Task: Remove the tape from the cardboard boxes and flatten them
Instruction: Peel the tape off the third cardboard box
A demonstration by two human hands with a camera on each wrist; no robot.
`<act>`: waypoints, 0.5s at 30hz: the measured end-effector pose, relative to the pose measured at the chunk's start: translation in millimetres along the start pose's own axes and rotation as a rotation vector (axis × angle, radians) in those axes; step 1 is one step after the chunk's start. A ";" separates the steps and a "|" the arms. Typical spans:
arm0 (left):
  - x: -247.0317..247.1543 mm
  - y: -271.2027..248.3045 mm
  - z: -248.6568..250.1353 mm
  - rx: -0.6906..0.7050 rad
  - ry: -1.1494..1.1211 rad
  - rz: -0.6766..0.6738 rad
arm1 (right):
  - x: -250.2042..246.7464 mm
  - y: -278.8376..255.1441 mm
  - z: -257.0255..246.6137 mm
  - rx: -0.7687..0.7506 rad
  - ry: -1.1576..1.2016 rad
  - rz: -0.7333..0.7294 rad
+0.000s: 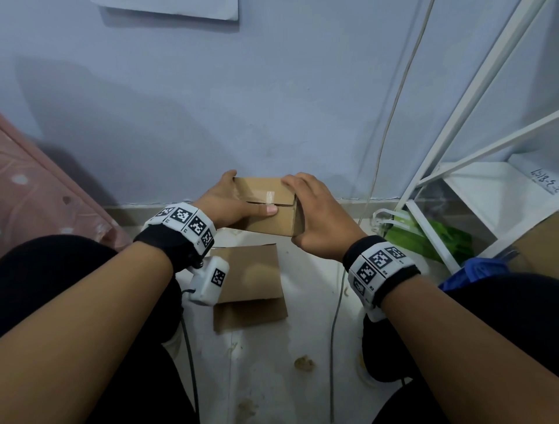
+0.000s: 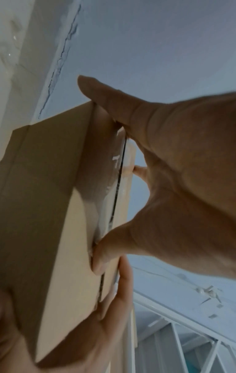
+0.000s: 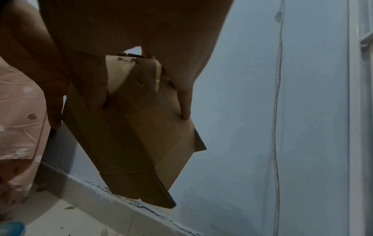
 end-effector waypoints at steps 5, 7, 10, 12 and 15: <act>-7.8 -3.6 -1.6 -0.008 -0.010 0.034 | 3.8 -0.2 4.2 0.008 0.020 -0.005; -9.2 -3.4 -3.0 -0.014 -0.028 0.042 | 5.7 -0.3 6.2 0.015 0.025 -0.009; -13.1 -4.0 -5.2 -0.009 -0.036 0.067 | 7.5 0.4 8.9 0.014 0.028 -0.001; -16.5 -3.6 -6.8 -0.018 -0.079 0.086 | 4.7 1.1 11.5 0.007 0.022 0.019; -11.9 -3.7 -5.5 -0.029 -0.068 0.056 | 1.6 2.5 13.0 -0.012 0.018 0.041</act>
Point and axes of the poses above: each hand's wrist, its own y-axis towards the middle knuckle, its own x-axis out of the palm, z = x × y, the point moved 10 cm from there along y, towards the middle knuckle, and after that the axes turned 11 degrees about y, right-handed, at the moved point
